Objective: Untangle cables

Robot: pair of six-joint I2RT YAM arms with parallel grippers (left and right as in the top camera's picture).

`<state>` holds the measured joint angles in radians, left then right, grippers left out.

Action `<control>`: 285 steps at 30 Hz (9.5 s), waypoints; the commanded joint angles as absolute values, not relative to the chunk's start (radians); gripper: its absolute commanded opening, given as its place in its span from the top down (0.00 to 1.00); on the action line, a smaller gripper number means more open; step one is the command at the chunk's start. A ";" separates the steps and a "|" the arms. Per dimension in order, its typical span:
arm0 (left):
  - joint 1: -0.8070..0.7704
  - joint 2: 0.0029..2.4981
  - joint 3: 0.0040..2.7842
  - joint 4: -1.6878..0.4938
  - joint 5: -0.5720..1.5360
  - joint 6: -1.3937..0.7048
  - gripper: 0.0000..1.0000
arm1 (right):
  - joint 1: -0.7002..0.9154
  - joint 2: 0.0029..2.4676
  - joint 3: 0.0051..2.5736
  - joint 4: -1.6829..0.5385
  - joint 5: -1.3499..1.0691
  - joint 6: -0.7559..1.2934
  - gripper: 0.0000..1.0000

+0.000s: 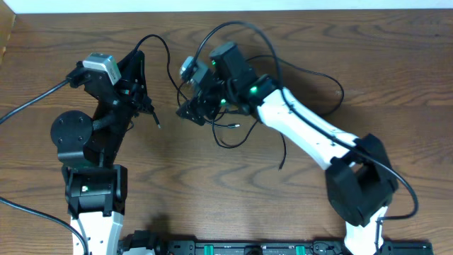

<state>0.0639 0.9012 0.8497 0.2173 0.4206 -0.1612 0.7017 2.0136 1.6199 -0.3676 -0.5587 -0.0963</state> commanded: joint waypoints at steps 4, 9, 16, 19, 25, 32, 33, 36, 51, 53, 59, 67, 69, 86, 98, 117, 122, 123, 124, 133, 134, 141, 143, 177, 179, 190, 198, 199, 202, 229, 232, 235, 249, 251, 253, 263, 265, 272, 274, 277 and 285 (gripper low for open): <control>0.069 0.892 0.859 0.222 0.433 -0.170 0.92 | 0.718 2.059 1.621 -0.376 -0.523 -0.055 0.99; 0.069 0.892 0.859 0.196 0.365 -0.170 0.92 | 0.682 2.037 1.624 -0.323 -0.507 0.018 0.99; 0.069 0.892 0.859 0.037 0.366 -0.171 0.72 | 0.619 1.941 1.625 -0.107 -0.508 0.131 0.99; 0.069 0.892 0.859 -0.055 0.366 -0.171 0.50 | 0.605 1.899 1.625 0.017 -0.507 0.205 0.99; 0.069 0.901 0.859 -0.208 0.365 -0.170 0.31 | 0.594 1.824 1.625 0.211 -0.506 0.322 0.99; 0.069 0.915 0.859 -0.309 0.365 -0.170 0.31 | 0.588 1.755 1.625 0.287 -0.503 0.320 0.99; 0.069 0.919 0.859 -0.319 0.365 -0.170 0.31 | 0.582 1.746 1.625 0.297 -0.503 0.316 0.99; 0.069 0.927 0.859 -0.355 0.366 -0.171 0.31 | 0.563 1.718 1.625 0.307 -0.480 0.268 0.99; 0.069 0.936 0.859 -0.521 0.384 -0.170 0.12 | 0.313 1.613 1.625 0.136 -0.244 0.189 0.99; 0.069 0.940 0.859 -0.539 0.384 -0.170 0.12 | 0.260 1.598 1.625 0.064 -0.205 0.158 0.99; 0.069 0.962 0.859 -0.596 0.383 -0.170 0.09 | 0.089 1.557 1.625 -0.129 -0.023 0.057 0.99; 0.069 0.999 0.859 -0.620 0.383 -0.170 0.02 | -0.153 1.538 1.625 -0.292 0.203 0.002 0.99; 0.069 1.008 0.859 -0.624 0.383 -0.170 0.02 | -0.211 1.538 1.625 -0.314 0.213 0.002 0.99; 0.069 1.044 0.859 -0.628 0.383 -0.170 0.02 | -0.527 1.538 1.625 -0.366 -0.146 0.074 0.99; 0.069 1.044 0.859 -0.628 0.383 -0.170 0.02 | -0.373 1.538 1.625 -0.232 -0.232 0.156 0.99; 0.069 1.044 0.859 -0.628 0.383 -0.170 0.02 | -0.228 1.538 1.625 0.190 -0.199 0.567 0.99; 0.069 1.044 0.859 -0.628 0.383 -0.170 0.02 | -0.250 1.538 1.625 0.149 -0.136 0.514 0.99; 0.069 1.044 0.859 -0.628 0.383 -0.170 0.02 | -0.257 1.538 1.625 0.136 -0.118 0.503 0.99; 0.069 1.044 0.859 -0.628 0.383 -0.170 0.02 | -0.267 1.538 1.625 0.118 -0.102 0.491 0.99; 0.069 1.044 0.859 -0.628 0.383 -0.170 0.02 | -0.290 1.544 1.625 -0.024 -0.076 0.468 0.99; 0.069 1.044 0.859 -0.628 0.383 -0.170 0.02 | -0.285 1.545 1.625 -0.028 -0.083 0.453 0.99; 0.069 1.044 0.859 -0.628 0.383 -0.170 0.02 | -0.216 1.557 1.625 -0.023 -0.086 0.440 0.99; 0.069 1.044 0.859 -0.628 0.383 -0.170 0.02 | -0.188 1.558 1.625 -0.012 -0.085 0.440 0.99; 0.069 1.044 0.859 -0.628 0.383 -0.170 0.02 | 0.121 1.562 1.625 0.233 0.001 0.402 0.99; 0.069 1.044 0.859 -0.628 0.382 -0.170 0.02 | 0.089 1.562 1.625 0.226 0.010 0.402 0.99; 0.069 1.044 0.859 -0.628 0.382 -0.170 0.02 | -0.141 1.562 1.625 0.043 0.024 0.307 0.99; 0.069 1.044 0.859 -0.628 0.380 -0.170 0.02 | -0.318 1.562 1.625 -0.054 0.028 0.265 0.99; 0.069 1.044 0.859 -0.628 0.380 -0.170 0.02 | -0.336 1.562 1.625 -0.062 0.028 0.253 0.99; 0.069 1.044 0.859 -0.628 0.380 -0.170 0.02 | -0.420 1.562 1.625 -0.126 0.062 0.240 0.99; 0.069 1.044 0.859 -0.628 0.380 -0.170 0.02 | -0.892 1.685 1.625 -0.230 0.072 0.208 0.99; 0.069 1.044 0.859 -0.628 0.380 -0.170 0.02 | -0.915 1.711 1.625 -0.252 0.077 0.204 0.99; 0.069 1.044 0.859 -0.628 0.380 -0.170 0.02 | -0.947 1.752 1.625 -0.287 0.081 0.207 0.99; 0.069 1.044 0.859 -0.628 0.380 -0.170 0.02 | -1.096 1.874 1.625 -0.354 0.073 0.226 0.99; 0.069 1.044 0.859 -0.628 0.380 -0.170 0.02 | -1.113 1.876 1.625 -0.354 0.050 0.231 0.87; 0.069 1.044 0.859 -0.628 0.380 -0.170 0.02 | -1.123 1.876 1.625 -0.352 0.009 0.231 0.55; 0.069 1.044 0.859 -0.628 0.380 -0.170 0.02 | -1.111 1.876 1.625 -0.356 -0.161 0.231 0.15; 0.069 1.044 0.859 -0.628 0.380 -0.170 0.02 | -1.102 1.876 1.625 -0.361 -0.207 0.231 0.15; 0.069 1.044 0.859 -0.628 0.380 -0.170 0.02 | -1.032 1.876 1.625 -0.396 -0.370 0.220 0.10; 0.069 1.044 0.859 -0.628 0.380 -0.170 0.02 | -0.999 1.876 1.625 -0.408 -0.416 0.198 0.08; 0.069 1.044 0.859 -0.628 0.380 -0.170 0.02 | -0.932 1.876 1.625 -0.432 -0.472 0.151 0.06; 0.069 1.044 0.859 -0.628 0.380 -0.170 0.02 | -0.710 1.876 1.625 -0.551 -0.493 0.060 0.04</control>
<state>0.0647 1.0409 0.8494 -0.6258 0.3721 -0.1799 -0.7876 1.8683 1.6165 -0.5228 -0.4572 0.1246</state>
